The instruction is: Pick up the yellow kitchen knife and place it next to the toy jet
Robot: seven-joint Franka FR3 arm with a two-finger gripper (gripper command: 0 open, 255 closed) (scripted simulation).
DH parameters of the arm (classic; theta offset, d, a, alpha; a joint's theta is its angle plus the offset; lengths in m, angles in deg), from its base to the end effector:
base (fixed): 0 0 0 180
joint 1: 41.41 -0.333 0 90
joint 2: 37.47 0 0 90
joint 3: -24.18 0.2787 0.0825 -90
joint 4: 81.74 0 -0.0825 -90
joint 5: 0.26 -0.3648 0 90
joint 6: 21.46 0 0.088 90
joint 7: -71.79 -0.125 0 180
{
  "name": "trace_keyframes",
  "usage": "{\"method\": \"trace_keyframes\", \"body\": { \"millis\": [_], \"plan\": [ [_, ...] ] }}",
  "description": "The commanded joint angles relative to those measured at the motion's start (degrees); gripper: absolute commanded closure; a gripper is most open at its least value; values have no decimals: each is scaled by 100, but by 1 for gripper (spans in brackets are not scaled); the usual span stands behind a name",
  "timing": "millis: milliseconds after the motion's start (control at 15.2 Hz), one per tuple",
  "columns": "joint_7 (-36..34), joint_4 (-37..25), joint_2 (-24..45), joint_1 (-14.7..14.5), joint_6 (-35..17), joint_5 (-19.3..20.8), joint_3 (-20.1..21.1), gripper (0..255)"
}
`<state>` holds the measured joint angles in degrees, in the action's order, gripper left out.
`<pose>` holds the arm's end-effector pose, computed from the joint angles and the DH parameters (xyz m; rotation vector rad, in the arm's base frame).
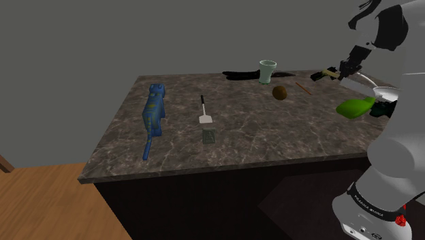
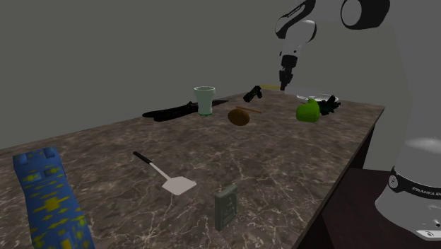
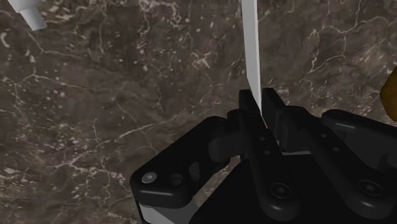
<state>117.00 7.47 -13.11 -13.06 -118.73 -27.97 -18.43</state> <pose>0.2919 -0.5372 0.3951 -2.7999 0.7618 -0.1051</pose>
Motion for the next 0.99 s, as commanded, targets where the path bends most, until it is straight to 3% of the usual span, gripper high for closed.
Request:
{"method": "trace_keyframes", "body": {
  "millis": [0,924],
  "plan": [
    [35,119,30,-18,-139,-31,17,255],
    [389,736,421,17,-1000,-367,189,255]
  ]
}}
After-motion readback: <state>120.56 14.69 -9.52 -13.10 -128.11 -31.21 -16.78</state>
